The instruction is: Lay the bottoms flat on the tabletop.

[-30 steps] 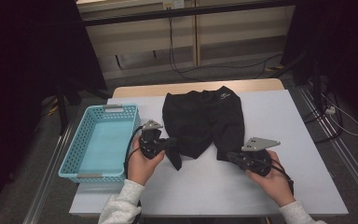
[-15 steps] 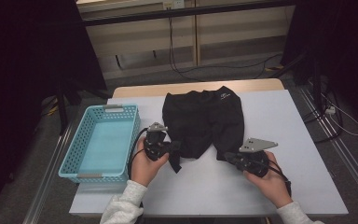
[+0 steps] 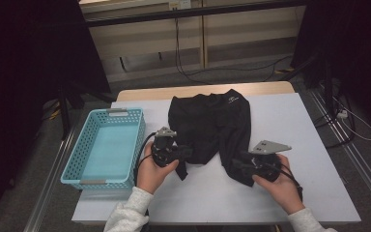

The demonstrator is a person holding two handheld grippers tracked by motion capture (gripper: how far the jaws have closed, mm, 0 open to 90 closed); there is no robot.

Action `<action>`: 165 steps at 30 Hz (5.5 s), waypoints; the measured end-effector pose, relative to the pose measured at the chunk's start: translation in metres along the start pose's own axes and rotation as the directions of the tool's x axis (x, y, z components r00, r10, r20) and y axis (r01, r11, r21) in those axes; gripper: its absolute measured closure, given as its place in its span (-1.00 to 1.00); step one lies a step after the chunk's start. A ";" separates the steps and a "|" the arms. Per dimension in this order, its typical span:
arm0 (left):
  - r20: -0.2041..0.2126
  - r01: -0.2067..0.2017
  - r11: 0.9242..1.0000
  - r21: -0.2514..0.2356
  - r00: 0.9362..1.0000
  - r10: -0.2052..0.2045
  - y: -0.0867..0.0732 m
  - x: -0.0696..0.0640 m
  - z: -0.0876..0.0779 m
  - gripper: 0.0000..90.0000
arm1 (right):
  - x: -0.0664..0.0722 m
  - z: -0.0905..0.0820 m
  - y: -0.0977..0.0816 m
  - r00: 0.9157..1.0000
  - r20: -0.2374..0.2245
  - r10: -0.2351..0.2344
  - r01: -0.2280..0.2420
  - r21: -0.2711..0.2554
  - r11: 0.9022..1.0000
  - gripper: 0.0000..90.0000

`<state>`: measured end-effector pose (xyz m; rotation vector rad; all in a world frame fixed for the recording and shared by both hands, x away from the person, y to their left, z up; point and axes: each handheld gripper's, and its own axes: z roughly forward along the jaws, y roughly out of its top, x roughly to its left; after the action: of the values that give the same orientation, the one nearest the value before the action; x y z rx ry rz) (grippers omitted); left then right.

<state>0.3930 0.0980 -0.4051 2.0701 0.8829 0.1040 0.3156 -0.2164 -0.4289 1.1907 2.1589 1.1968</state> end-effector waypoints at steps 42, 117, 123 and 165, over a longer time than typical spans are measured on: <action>0.023 -0.121 0.993 0.012 0.992 0.121 -0.001 -0.019 0.020 -0.33 | 0.010 -0.008 -0.002 0.999 -0.002 -0.037 0.037 0.069 0.997 0.23; 0.057 -0.138 0.990 0.008 0.989 0.137 0.004 -0.025 0.027 -0.34 | -0.016 -0.024 -0.023 0.989 0.136 -0.049 0.021 0.198 0.980 0.63; 0.054 -0.126 0.992 0.003 0.991 0.126 0.003 -0.023 0.025 -0.34 | -0.020 -0.024 -0.018 0.991 0.132 -0.036 0.018 0.131 0.991 0.29; 0.038 -0.119 0.993 -0.011 0.992 0.119 0.003 -0.018 0.020 -0.35 | 0.016 0.024 0.002 0.999 -0.049 -0.009 0.014 0.108 0.994 0.98</action>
<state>0.3886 0.0718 -0.4110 2.1094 0.7343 0.1307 0.3233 -0.1908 -0.4399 1.2032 2.2889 1.1273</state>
